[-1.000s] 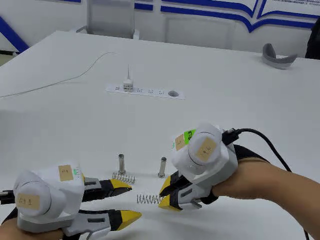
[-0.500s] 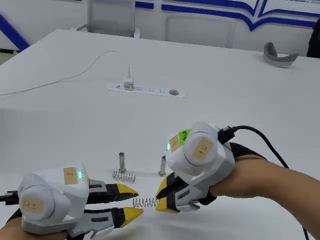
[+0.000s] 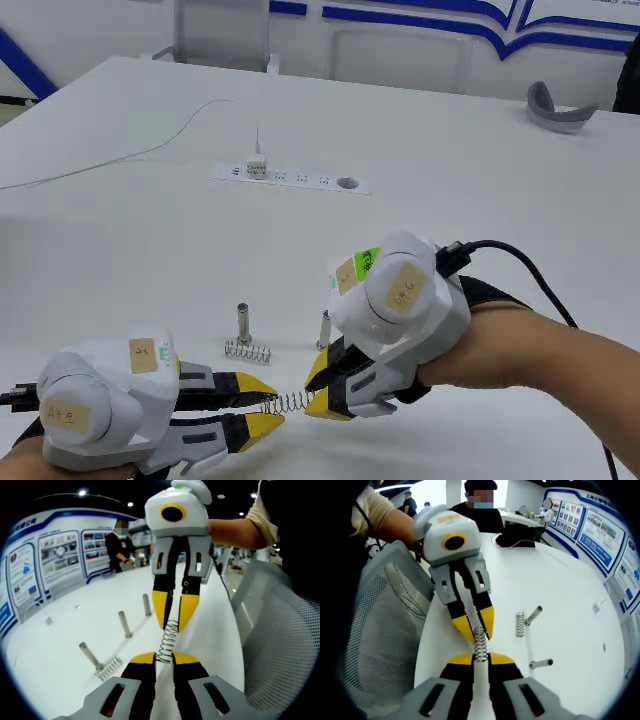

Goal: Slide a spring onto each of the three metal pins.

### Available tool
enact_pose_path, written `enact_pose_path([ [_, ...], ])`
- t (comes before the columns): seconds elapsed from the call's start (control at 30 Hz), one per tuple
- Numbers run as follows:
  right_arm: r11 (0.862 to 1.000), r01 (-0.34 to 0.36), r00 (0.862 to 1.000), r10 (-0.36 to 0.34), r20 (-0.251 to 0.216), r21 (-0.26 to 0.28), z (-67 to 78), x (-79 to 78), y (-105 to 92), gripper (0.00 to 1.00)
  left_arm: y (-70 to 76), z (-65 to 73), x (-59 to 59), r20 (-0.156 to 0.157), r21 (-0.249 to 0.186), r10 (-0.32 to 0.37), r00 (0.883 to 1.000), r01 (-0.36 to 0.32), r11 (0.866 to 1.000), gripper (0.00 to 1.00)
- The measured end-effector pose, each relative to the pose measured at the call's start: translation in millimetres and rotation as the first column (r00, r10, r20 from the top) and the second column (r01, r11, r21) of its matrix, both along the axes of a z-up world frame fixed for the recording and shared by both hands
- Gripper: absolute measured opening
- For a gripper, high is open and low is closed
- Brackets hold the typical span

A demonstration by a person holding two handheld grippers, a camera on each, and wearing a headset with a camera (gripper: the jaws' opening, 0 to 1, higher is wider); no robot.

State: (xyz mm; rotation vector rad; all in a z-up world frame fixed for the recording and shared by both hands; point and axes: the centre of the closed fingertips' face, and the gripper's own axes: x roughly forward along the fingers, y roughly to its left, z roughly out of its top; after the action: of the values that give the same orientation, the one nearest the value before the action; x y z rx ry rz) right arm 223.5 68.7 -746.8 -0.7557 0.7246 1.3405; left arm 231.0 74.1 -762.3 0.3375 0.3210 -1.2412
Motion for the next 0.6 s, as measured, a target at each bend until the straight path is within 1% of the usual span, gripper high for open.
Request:
enact_pose_path([
  [0.27,0.999,-0.012,1.000,0.011,0.026,0.052,16.1,-0.4,13.7,0.11,-0.8,0.6,-0.3,0.001,-0.001,-0.004,1.000,0.004,1.000,0.12],
  [0.6,0.995,-0.015,0.999,0.011,0.039,0.098,24.3,-0.1,24.6,0.11,-2.7,3.1,-1.3,0.004,-0.004,-0.009,1.000,0.009,1.000,0.11],
])
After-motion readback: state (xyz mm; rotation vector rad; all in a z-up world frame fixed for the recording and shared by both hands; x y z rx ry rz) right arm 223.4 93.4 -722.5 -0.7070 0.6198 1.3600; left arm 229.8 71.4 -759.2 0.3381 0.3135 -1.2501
